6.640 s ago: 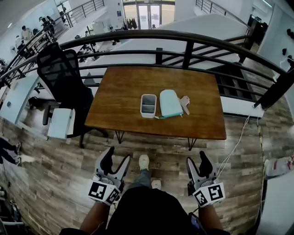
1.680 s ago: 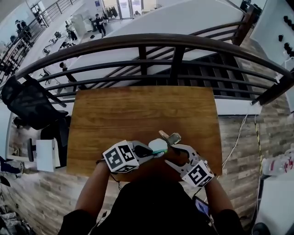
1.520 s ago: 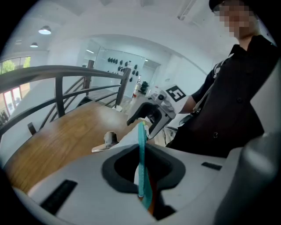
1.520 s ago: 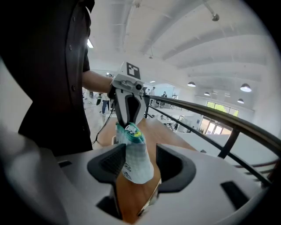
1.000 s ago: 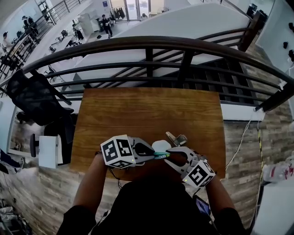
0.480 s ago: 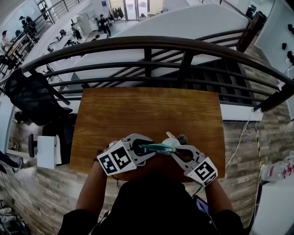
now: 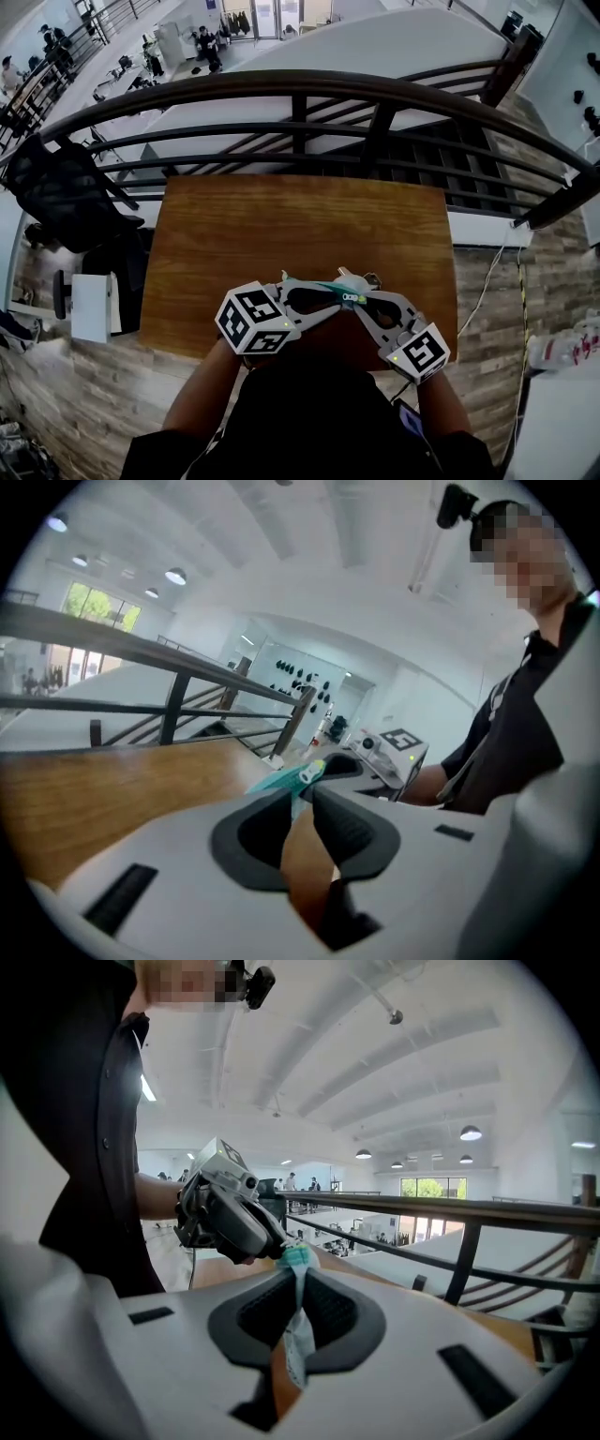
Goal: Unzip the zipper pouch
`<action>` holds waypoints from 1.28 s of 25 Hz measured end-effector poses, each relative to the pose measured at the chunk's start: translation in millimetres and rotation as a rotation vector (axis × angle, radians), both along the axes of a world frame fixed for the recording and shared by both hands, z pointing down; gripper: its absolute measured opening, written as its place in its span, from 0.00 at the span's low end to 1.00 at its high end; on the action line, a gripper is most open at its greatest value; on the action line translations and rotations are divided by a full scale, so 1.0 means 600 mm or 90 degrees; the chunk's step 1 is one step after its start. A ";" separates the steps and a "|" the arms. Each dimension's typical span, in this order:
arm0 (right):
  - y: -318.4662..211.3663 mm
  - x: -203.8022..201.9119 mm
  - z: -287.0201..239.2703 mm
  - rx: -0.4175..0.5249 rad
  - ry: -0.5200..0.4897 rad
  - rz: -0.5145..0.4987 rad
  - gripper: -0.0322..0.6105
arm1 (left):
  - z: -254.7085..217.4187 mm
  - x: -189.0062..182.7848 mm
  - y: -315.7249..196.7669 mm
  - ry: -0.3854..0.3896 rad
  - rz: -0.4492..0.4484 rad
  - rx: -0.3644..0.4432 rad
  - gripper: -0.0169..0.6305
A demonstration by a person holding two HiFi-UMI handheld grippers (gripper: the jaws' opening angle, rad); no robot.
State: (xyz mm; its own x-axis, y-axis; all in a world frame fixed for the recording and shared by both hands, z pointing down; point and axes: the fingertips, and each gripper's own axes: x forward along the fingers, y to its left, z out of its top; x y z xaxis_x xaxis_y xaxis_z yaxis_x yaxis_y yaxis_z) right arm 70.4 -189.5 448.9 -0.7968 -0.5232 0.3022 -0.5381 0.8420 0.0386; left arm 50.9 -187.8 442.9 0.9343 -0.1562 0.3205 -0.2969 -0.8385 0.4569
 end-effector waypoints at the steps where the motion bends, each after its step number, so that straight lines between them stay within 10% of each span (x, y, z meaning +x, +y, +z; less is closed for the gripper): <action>1: 0.001 -0.001 -0.002 0.005 0.002 -0.001 0.07 | -0.003 0.000 0.000 0.020 -0.003 -0.023 0.15; 16: 0.002 -0.024 0.003 0.090 0.127 -0.051 0.07 | -0.014 -0.006 -0.024 0.196 -0.072 -0.263 0.20; 32: 0.018 -0.035 0.014 0.114 0.193 -0.090 0.07 | -0.039 -0.003 -0.020 0.241 -0.034 -0.309 0.18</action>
